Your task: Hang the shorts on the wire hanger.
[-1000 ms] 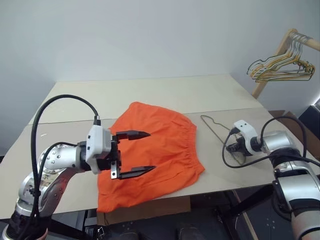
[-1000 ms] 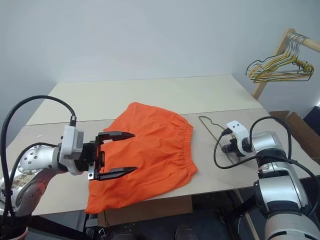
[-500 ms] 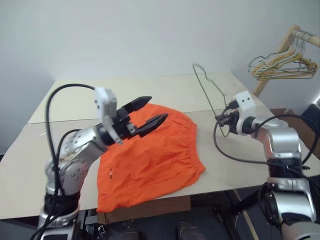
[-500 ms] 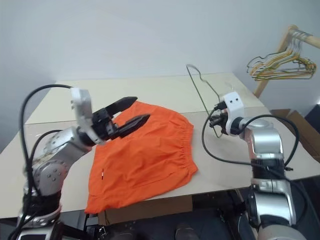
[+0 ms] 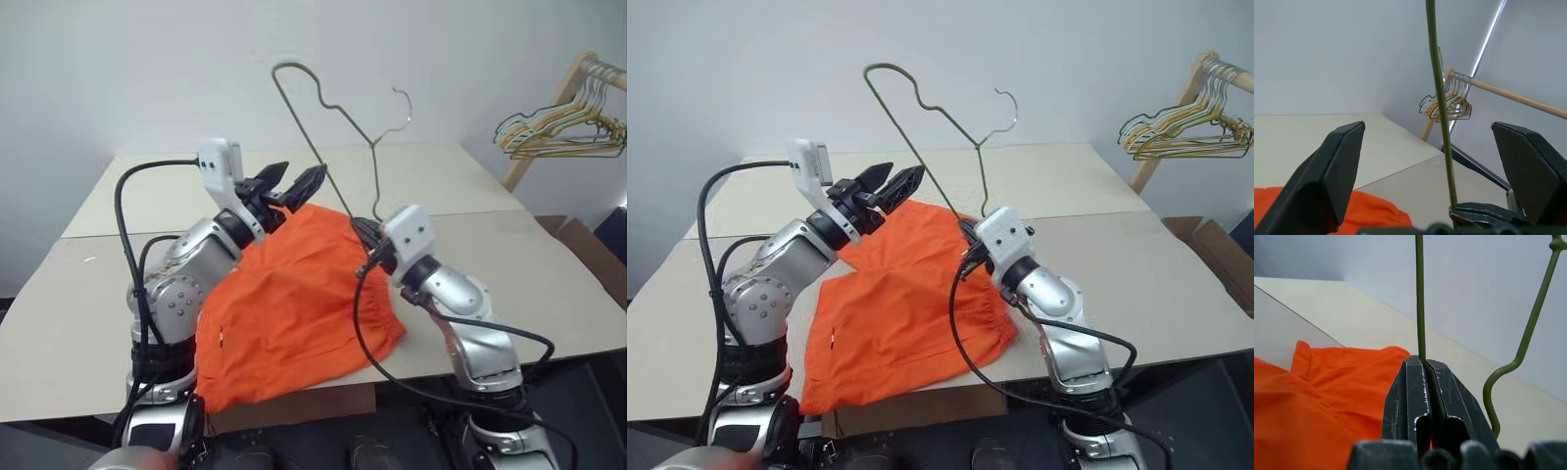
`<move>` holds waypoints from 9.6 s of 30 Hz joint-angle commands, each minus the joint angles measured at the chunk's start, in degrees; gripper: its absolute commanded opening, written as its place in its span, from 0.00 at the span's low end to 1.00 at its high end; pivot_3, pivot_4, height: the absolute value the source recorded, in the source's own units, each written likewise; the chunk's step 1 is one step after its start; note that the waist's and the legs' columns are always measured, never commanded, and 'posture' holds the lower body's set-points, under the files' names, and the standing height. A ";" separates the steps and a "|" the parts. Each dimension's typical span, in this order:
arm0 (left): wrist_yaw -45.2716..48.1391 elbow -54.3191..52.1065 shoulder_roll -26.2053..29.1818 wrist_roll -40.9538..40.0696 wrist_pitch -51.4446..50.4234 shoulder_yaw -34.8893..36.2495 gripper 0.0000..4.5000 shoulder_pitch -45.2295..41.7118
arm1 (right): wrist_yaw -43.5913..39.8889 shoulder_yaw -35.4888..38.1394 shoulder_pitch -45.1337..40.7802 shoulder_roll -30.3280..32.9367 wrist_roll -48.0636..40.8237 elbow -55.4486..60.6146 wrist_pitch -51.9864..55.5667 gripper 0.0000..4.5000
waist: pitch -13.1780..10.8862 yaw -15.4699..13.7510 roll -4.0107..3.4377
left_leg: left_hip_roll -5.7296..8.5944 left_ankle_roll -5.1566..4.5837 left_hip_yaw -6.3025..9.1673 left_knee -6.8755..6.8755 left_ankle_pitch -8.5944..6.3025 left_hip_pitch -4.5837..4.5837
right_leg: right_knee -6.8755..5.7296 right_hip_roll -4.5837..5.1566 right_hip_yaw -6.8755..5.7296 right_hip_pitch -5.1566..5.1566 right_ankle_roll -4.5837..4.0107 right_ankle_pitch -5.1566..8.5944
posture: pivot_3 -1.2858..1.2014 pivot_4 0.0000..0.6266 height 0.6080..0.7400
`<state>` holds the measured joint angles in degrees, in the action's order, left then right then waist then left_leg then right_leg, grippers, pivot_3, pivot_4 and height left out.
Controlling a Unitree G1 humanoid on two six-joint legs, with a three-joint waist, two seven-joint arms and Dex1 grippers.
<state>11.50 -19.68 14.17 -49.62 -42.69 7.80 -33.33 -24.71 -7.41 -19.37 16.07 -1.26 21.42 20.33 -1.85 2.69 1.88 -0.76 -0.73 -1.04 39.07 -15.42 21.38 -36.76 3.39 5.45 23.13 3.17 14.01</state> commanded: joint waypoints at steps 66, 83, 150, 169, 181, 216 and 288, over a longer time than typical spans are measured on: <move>43.17 2.21 13.06 -20.76 7.84 11.53 0.00 6.09 | -36.39 3.49 -15.34 17.35 -45.88 -10.90 33.47 0.99 | -0.07 1.35 0.03 | -0.12 -0.03 -0.45 0.00 -0.01 0.00 | 0.13 -0.05 -0.10 -0.07 -0.04 0.06 | 0.49 0.00 1.00; 42.29 2.00 12.88 -19.17 8.16 10.64 0.00 7.80 | -37.12 2.30 -16.66 15.91 -45.26 -13.15 33.12 0.14 | -0.07 1.37 0.03 | -0.12 -0.03 -0.43 0.00 -0.01 0.01 | 0.13 -0.05 -0.12 -0.06 -0.03 0.05 | 0.49 0.00 1.00; 53.61 -1.93 30.06 27.39 25.51 -14.27 1.00 18.56 | -52.51 3.57 9.12 43.26 -46.69 -30.58 56.32 0.00 | -0.10 4.06 -0.13 | -0.13 -0.28 -0.57 -0.04 -0.16 -0.10 | 0.71 0.03 0.00 -0.45 0.36 0.09 | 0.48 0.00 1.00; 51.77 -2.91 29.88 30.21 25.80 -14.85 1.00 20.33 | -62.61 -12.33 -12.99 33.81 -33.45 -52.87 51.39 0.00 | -0.10 2.65 -0.14 | -0.12 -0.30 -0.55 0.04 -0.17 -0.23 | 0.64 0.04 -0.03 -0.56 0.23 0.01 | 0.50 0.00 1.00; 50.54 -3.55 29.38 30.67 25.66 -15.29 1.00 20.88 | -57.23 -6.84 -22.76 24.59 -26.97 -71.43 48.34 0.00 | -0.06 2.30 -0.11 | -0.10 -0.30 -0.52 0.06 -0.18 -0.24 | 0.67 0.05 -0.08 -0.64 0.19 -0.03 | 0.51 0.00 1.00; 62.18 46.48 22.22 36.67 45.42 -14.72 1.00 -24.79 | -40.89 -2.62 -13.83 28.22 -14.96 -22.59 16.67 0.00 | -0.10 3.21 -0.18 | -0.08 -0.30 -0.57 0.14 -0.18 -0.09 | 0.66 0.02 -0.08 -0.48 0.23 -0.05 | 0.47 0.00 1.00; 81.00 71.21 25.62 44.20 55.89 -22.65 0.00 -35.96 | -17.83 3.92 7.44 8.16 -16.29 -10.57 13.23 0.61 | -0.11 5.07 -0.20 | -0.03 -0.43 0.13 0.85 -0.24 0.90 | -0.07 0.05 -0.22 0.33 0.29 -0.03 | 0.47 0.00 1.00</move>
<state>92.30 52.24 39.08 -5.38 12.44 -16.90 -67.79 -44.29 -4.30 -10.31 25.26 -17.09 11.73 35.40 -1.96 7.76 1.68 -0.79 -1.16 -0.91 39.95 -15.66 22.29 -36.83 3.46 5.23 23.46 3.46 13.98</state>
